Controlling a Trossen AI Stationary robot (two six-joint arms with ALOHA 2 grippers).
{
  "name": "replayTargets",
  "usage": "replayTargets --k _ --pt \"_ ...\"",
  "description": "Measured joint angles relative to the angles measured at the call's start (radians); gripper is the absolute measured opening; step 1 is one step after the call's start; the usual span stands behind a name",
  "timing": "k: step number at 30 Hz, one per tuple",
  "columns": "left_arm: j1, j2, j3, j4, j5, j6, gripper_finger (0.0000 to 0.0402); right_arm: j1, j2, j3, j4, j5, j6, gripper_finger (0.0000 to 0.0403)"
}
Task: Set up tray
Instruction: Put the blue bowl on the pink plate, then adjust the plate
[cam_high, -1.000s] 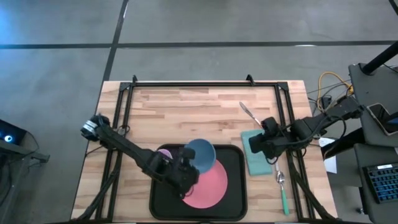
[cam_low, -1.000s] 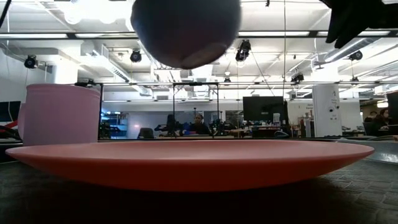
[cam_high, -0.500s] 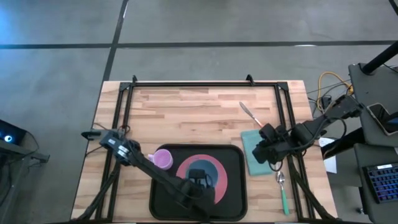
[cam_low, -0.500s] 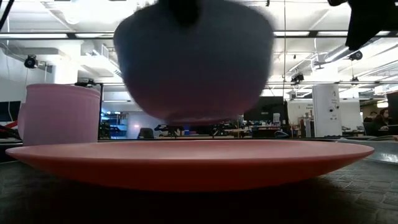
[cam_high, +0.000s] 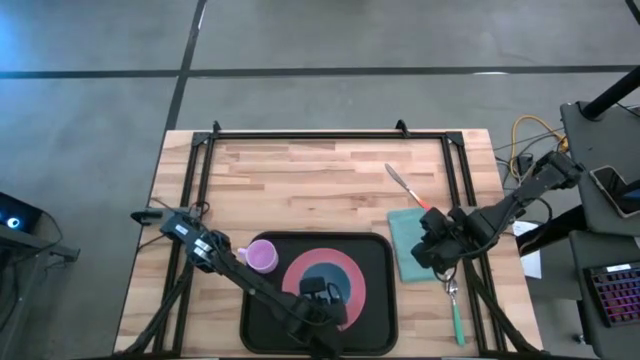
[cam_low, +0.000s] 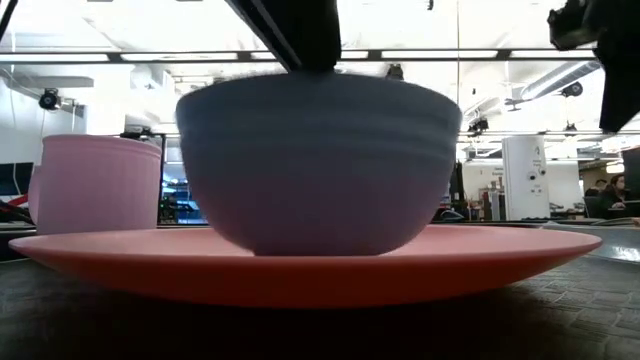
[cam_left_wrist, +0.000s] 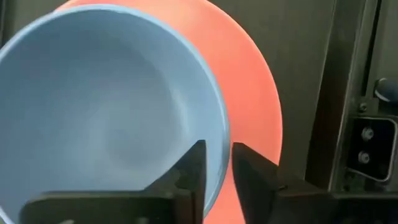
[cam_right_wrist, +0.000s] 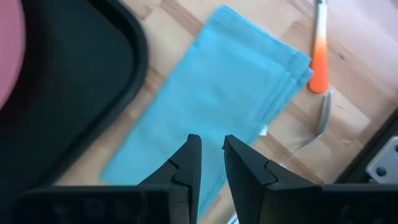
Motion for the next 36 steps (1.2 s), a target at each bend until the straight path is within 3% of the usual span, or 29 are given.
replayTargets --k 5,11,19,24,28,32,36 --pt "0.001 -0.003 0.021 -0.009 0.0 -0.045 0.0112 -0.001 -0.03 -0.044 -0.003 0.039 0.003 0.0079" --pt "0.002 -0.01 0.088 -0.018 -0.005 -0.045 0.0165 -0.055 -0.072 -0.077 -0.005 0.051 -0.009 0.0132" --pt "-0.001 -0.072 0.095 -0.034 0.006 -0.046 0.0196 -0.3 -0.006 -0.078 -0.003 0.027 -0.177 0.0187" --pt "-0.001 -0.149 0.096 -0.038 -0.025 -0.114 0.0196 -0.505 0.06 -0.079 0.018 0.013 -0.442 0.0185" --pt "-0.003 -0.192 0.096 -0.047 -0.09 -0.176 0.0196 -0.614 0.072 -0.08 0.078 -0.06 -0.593 0.0174" --pt "-0.009 -0.221 0.096 -0.058 -0.106 -0.218 0.0196 -0.64 0.067 -0.081 0.116 -0.13 -0.588 0.0163" --pt "-0.021 -0.233 0.096 -0.075 -0.106 -0.239 0.0196 -0.558 0.052 -0.088 0.123 -0.186 -0.478 0.0155"
